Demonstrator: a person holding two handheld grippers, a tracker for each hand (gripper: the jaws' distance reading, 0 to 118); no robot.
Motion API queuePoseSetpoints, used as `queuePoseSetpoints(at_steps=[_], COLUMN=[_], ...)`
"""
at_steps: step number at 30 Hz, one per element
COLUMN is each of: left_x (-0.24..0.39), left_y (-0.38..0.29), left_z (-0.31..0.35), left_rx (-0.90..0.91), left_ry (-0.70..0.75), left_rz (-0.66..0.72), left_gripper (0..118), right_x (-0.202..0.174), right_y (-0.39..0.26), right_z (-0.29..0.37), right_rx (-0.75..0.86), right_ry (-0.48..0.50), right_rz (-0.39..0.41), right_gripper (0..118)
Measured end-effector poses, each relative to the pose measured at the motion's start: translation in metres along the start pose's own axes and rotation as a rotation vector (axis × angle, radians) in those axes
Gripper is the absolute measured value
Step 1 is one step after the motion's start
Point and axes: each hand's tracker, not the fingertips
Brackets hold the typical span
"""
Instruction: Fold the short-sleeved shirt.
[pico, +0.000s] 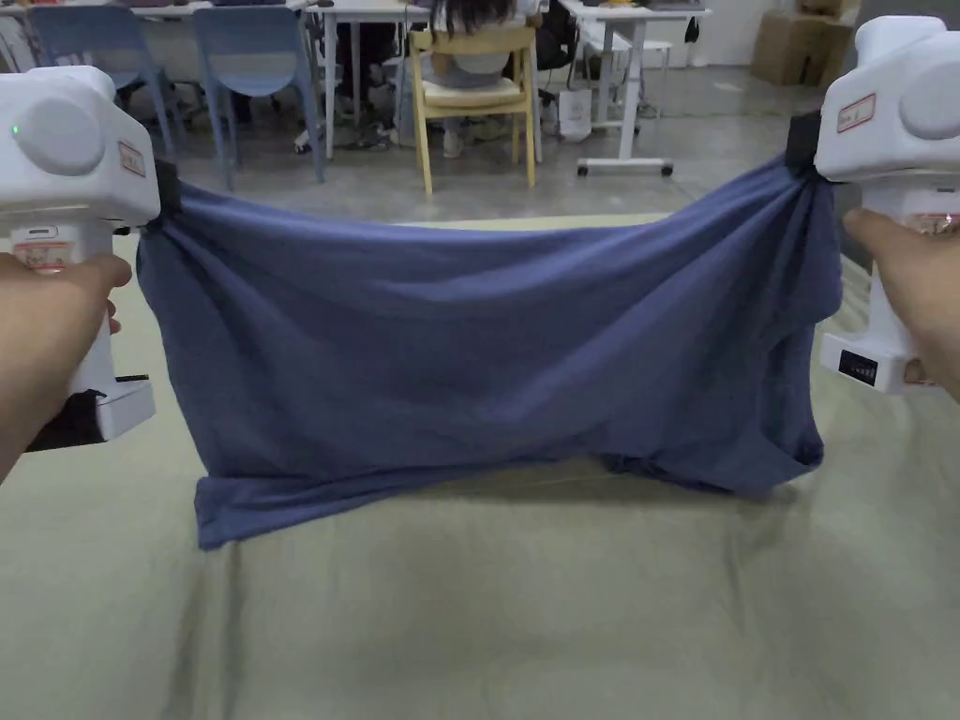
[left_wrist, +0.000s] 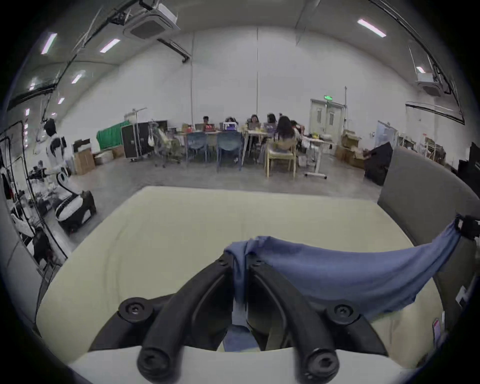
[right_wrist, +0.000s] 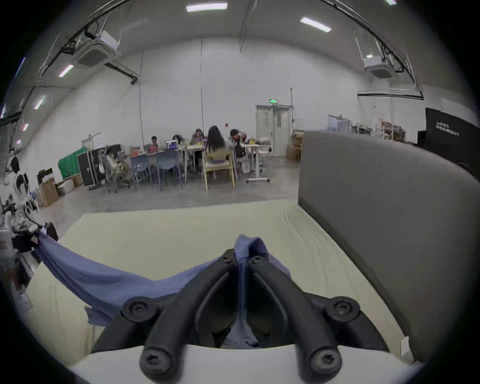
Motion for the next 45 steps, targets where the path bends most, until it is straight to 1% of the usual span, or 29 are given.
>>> queuePoseSetpoints(at_steps=[1,3,4,6,7,8,9,11,13,14,15,17,19,20,23,24,25,26,27,29,30,31,34,35,38,40,43,45], left_x=[-0.002,-0.004,-0.01,-0.018,-0.021,-0.026,-0.033,-0.041,-0.051,-0.055,-0.056,-0.061,-0.059,-0.062,-0.069,-0.068,-0.067,-0.068,-0.069,-0.067,-0.067,-0.058,-0.056,-0.065,-0.063,-0.064,-0.065,-0.064], left_y=[-0.009,-0.033,-0.052,-0.081,-0.104,-0.121,-0.143,-0.183,-0.214,-0.229,-0.245,-0.273,-0.289,-0.298,-0.321,-0.33,-0.339,-0.349,-0.357,-0.374,-0.38,-0.379,-0.392,-0.4,-0.403,-0.4,-0.389,-0.389], left_z=[0.002,0.015,0.024,0.038,0.051,0.06,0.069,0.096,0.115,0.127,0.14,0.171,0.203,0.217,0.245,0.252,0.257,0.257,0.255,0.252,0.251,0.256,0.262,0.253,0.255,0.259,0.275,0.276], left_rx=[-0.016,-0.027,-0.021,-0.064,-0.047,-0.068,-0.073,-0.113,-0.155,-0.165,-0.204,-0.222,-0.256,-0.277,-0.321,-0.333,-0.346,-0.371,-0.395,-0.433,-0.449,-0.476,-0.509,-0.509,-0.515,-0.512,-0.496,-0.484], left_ry=[-0.022,-0.054,-0.078,-0.112,-0.112,-0.116,-0.132,-0.152,-0.173,-0.176,-0.185,-0.192,-0.171,-0.182,-0.185,-0.178,-0.163,-0.158,-0.152,-0.126,-0.124,-0.119,-0.112,-0.119,-0.109,-0.104,-0.109,-0.099], left_rz=[-0.024,-0.071,-0.081,-0.111,-0.1,-0.111,-0.096,-0.056,-0.028,-0.026,-0.041,-0.076,-0.14,-0.146,-0.139,-0.155,-0.175,-0.19,-0.189,-0.202,-0.201,-0.203,-0.21,-0.21,-0.222,-0.227,-0.237,-0.243], left_gripper=[6,6,6,6,6,6,6,6,6,6,6,6,6,6,6,6,6,6,6,6,6,6,6,6,6,6,6,6], right_x=[0.002,0.012,0.016,0.022,0.026,0.031,0.035,0.045,0.055,0.054,0.058,0.069,0.082,0.087,0.099,0.101,0.104,0.115,0.116,0.117,0.11,0.11,0.111,0.11,0.106,0.106,0.107,0.108], right_y=[-0.01,-0.031,-0.048,-0.081,-0.099,-0.12,-0.141,-0.186,-0.222,-0.24,-0.254,-0.283,-0.306,-0.316,-0.337,-0.344,-0.351,-0.362,-0.367,-0.379,-0.379,-0.383,-0.389,-0.392,-0.397,-0.396,-0.392,-0.392], right_z=[0.002,0.01,0.016,0.037,0.047,0.057,0.07,0.102,0.13,0.153,0.167,0.2,0.225,0.241,0.28,0.288,0.295,0.295,0.297,0.299,0.3,0.3,0.301,0.302,0.3,0.302,0.314,0.316], right_rx=[-0.006,-0.022,-0.035,-0.05,-0.071,-0.08,-0.097,-0.128,-0.153,-0.174,-0.184,-0.202,-0.223,-0.233,-0.264,-0.285,-0.296,-0.315,-0.339,-0.365,-0.382,-0.394,-0.425,-0.433,-0.461,-0.476,-0.47,-0.466], right_ry=[0.01,0.069,0.085,0.118,0.127,0.158,0.153,0.206,0.211,0.217,0.216,0.2,0.206,0.188,0.174,0.146,0.14,0.148,0.139,0.141,0.121,0.119,0.113,0.111,0.107,0.116,0.126,0.135], right_rz=[0.005,0.004,0.013,0.023,0.033,0.029,0.031,-0.011,-0.045,-0.07,-0.082,-0.125,-0.189,-0.2,-0.201,-0.187,-0.193,-0.207,-0.214,-0.195,-0.165,-0.153,-0.151,-0.135,-0.072,-0.074,-0.045,-0.049], right_gripper=[6,6,6,6,6,6,6,6,6,6,6,6,6,6,6,6,6,6,6,6,6,6,6,6,6,6,6,6])
